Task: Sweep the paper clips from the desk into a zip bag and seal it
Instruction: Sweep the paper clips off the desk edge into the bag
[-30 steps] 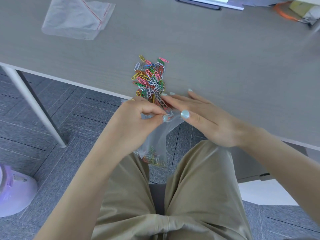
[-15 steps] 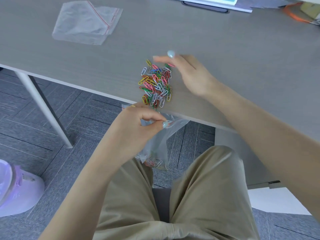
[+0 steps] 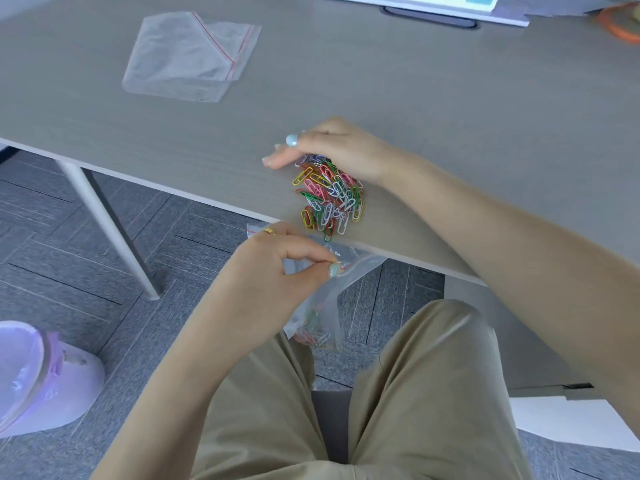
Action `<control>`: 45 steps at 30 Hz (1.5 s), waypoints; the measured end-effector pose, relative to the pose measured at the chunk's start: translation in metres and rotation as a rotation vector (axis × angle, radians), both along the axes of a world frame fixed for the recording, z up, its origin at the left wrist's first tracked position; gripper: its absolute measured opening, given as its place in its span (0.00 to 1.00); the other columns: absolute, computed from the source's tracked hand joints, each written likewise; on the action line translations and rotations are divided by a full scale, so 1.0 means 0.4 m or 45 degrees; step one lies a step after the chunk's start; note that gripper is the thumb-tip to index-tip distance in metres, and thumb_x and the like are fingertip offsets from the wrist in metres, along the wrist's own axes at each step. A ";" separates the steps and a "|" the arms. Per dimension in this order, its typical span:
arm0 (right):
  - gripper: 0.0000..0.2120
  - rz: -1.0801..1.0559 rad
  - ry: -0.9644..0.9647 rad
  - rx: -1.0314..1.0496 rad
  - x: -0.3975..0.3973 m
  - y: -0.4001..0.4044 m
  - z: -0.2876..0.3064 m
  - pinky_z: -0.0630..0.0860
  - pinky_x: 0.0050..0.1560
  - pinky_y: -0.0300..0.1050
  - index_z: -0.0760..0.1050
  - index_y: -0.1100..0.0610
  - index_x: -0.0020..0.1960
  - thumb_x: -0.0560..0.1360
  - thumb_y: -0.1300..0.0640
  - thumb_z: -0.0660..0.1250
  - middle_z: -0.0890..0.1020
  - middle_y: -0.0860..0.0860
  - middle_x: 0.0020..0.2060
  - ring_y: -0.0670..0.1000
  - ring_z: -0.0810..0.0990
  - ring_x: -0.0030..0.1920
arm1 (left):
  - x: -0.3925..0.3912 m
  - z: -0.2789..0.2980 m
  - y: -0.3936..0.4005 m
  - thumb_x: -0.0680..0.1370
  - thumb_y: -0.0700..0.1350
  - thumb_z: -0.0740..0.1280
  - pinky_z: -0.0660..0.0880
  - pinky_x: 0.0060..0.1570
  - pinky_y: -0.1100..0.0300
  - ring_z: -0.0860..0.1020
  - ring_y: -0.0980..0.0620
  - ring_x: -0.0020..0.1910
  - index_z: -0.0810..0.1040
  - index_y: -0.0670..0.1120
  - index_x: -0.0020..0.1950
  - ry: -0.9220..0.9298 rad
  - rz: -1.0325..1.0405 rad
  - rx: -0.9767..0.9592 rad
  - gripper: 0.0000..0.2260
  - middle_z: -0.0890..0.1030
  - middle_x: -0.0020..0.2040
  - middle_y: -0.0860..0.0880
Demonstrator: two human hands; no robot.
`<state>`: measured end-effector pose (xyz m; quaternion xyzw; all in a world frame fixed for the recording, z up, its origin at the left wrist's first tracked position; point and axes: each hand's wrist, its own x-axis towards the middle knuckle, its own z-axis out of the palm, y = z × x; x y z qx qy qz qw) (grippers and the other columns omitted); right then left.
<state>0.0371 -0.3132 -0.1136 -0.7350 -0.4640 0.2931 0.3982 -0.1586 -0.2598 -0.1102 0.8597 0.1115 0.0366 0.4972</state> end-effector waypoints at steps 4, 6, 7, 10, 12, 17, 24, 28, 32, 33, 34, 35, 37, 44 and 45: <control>0.15 0.087 0.057 0.063 -0.027 -0.031 -0.001 0.67 0.65 0.35 0.81 0.56 0.48 0.77 0.56 0.56 0.83 0.50 0.51 0.41 0.77 0.58 | -0.003 0.007 0.002 0.70 0.44 0.69 0.62 0.42 0.82 0.73 0.69 0.44 0.82 0.54 0.38 -0.001 -0.006 0.000 0.05 0.77 0.40 0.59; 0.16 0.119 0.114 0.088 -0.037 -0.049 -0.003 0.68 0.61 0.32 0.82 0.56 0.44 0.75 0.56 0.56 0.84 0.47 0.45 0.40 0.79 0.55 | -0.003 0.008 0.001 0.70 0.44 0.69 0.62 0.42 0.82 0.73 0.69 0.44 0.82 0.54 0.38 -0.008 -0.012 0.007 0.05 0.77 0.40 0.59; 0.16 0.130 0.139 0.098 -0.040 -0.058 -0.004 0.69 0.59 0.31 0.82 0.57 0.42 0.75 0.56 0.56 0.85 0.45 0.42 0.40 0.80 0.54 | -0.002 0.008 -0.001 0.70 0.44 0.69 0.62 0.42 0.82 0.73 0.69 0.44 0.82 0.53 0.39 -0.013 -0.016 0.013 0.04 0.77 0.39 0.59; 0.18 0.150 0.190 0.131 -0.045 -0.080 -0.009 0.71 0.55 0.32 0.82 0.60 0.38 0.74 0.56 0.56 0.85 0.44 0.37 0.44 0.81 0.52 | 0.001 0.007 -0.007 0.70 0.44 0.69 0.62 0.43 0.81 0.73 0.69 0.43 0.82 0.52 0.39 -0.023 -0.029 0.014 0.04 0.77 0.39 0.59; 0.18 0.152 0.207 0.151 -0.049 -0.092 -0.009 0.72 0.55 0.33 0.81 0.61 0.35 0.74 0.57 0.55 0.86 0.45 0.36 0.46 0.82 0.51 | 0.002 0.006 -0.012 0.71 0.43 0.69 0.63 0.42 0.81 0.73 0.69 0.43 0.82 0.52 0.39 -0.024 -0.031 0.005 0.04 0.77 0.39 0.59; 0.20 0.145 0.202 0.166 -0.058 -0.114 -0.011 0.71 0.58 0.34 0.81 0.62 0.34 0.75 0.57 0.54 0.86 0.46 0.35 0.47 0.83 0.49 | 0.004 0.006 -0.022 0.71 0.44 0.69 0.63 0.42 0.81 0.73 0.68 0.43 0.82 0.53 0.40 -0.015 -0.048 0.006 0.05 0.77 0.41 0.58; 0.21 0.118 0.211 0.179 -0.071 -0.136 -0.011 0.70 0.59 0.34 0.81 0.61 0.32 0.75 0.57 0.53 0.85 0.46 0.34 0.46 0.83 0.47 | 0.010 0.004 -0.041 0.70 0.46 0.69 0.63 0.41 0.80 0.74 0.66 0.44 0.82 0.55 0.38 -0.003 -0.073 0.002 0.04 0.77 0.44 0.56; 0.21 0.088 0.227 0.182 -0.079 -0.140 -0.010 0.70 0.58 0.33 0.81 0.61 0.32 0.75 0.57 0.53 0.85 0.46 0.34 0.46 0.83 0.47 | 0.013 0.002 -0.051 0.70 0.45 0.69 0.63 0.41 0.81 0.74 0.67 0.44 0.81 0.55 0.38 -0.009 -0.097 0.018 0.05 0.77 0.44 0.57; 0.21 0.044 0.222 0.184 -0.091 -0.146 -0.008 0.71 0.54 0.30 0.81 0.60 0.33 0.75 0.57 0.53 0.85 0.46 0.34 0.45 0.82 0.47 | 0.013 0.003 -0.059 0.71 0.45 0.69 0.63 0.41 0.81 0.73 0.68 0.43 0.82 0.55 0.39 -0.014 -0.096 0.019 0.05 0.76 0.44 0.58; 0.21 0.018 0.218 0.184 -0.096 -0.148 -0.008 0.71 0.52 0.30 0.81 0.58 0.33 0.75 0.56 0.53 0.85 0.46 0.34 0.46 0.82 0.46 | 0.013 0.003 -0.061 0.71 0.45 0.68 0.62 0.41 0.81 0.73 0.69 0.43 0.82 0.55 0.39 -0.020 -0.094 0.020 0.05 0.76 0.43 0.58; 0.21 -0.010 0.208 0.192 -0.100 -0.149 -0.008 0.71 0.51 0.30 0.82 0.56 0.33 0.75 0.56 0.54 0.85 0.47 0.34 0.47 0.82 0.46 | 0.012 0.003 -0.064 0.71 0.45 0.68 0.62 0.40 0.81 0.73 0.70 0.42 0.82 0.55 0.39 -0.026 -0.090 0.019 0.05 0.76 0.43 0.58; 0.21 -0.037 0.193 0.205 -0.105 -0.151 -0.009 0.72 0.51 0.31 0.82 0.55 0.33 0.75 0.56 0.54 0.85 0.48 0.35 0.49 0.82 0.47 | 0.011 0.003 -0.066 0.71 0.45 0.69 0.62 0.41 0.81 0.72 0.71 0.42 0.82 0.54 0.39 -0.033 -0.087 0.019 0.04 0.76 0.43 0.58; 0.21 -0.076 0.167 0.222 -0.111 -0.156 -0.009 0.73 0.50 0.33 0.81 0.55 0.33 0.76 0.55 0.54 0.85 0.50 0.37 0.54 0.82 0.47 | 0.011 0.003 -0.069 0.71 0.45 0.69 0.62 0.41 0.82 0.72 0.70 0.43 0.82 0.54 0.39 -0.045 -0.079 0.022 0.04 0.76 0.43 0.58; 0.18 -0.209 0.229 0.303 -0.124 -0.189 -0.003 0.74 0.55 0.37 0.78 0.61 0.50 0.78 0.56 0.51 0.84 0.60 0.47 0.48 0.82 0.50 | 0.010 0.003 -0.076 0.70 0.45 0.69 0.63 0.41 0.81 0.73 0.70 0.43 0.80 0.58 0.37 -0.063 -0.091 0.017 0.07 0.77 0.41 0.60; 0.18 -0.284 0.196 0.339 -0.120 -0.202 0.001 0.73 0.57 0.36 0.78 0.59 0.53 0.78 0.55 0.51 0.83 0.57 0.50 0.45 0.81 0.52 | 0.010 0.003 -0.078 0.70 0.45 0.69 0.63 0.41 0.81 0.74 0.69 0.43 0.80 0.58 0.37 -0.064 -0.092 0.012 0.07 0.77 0.42 0.60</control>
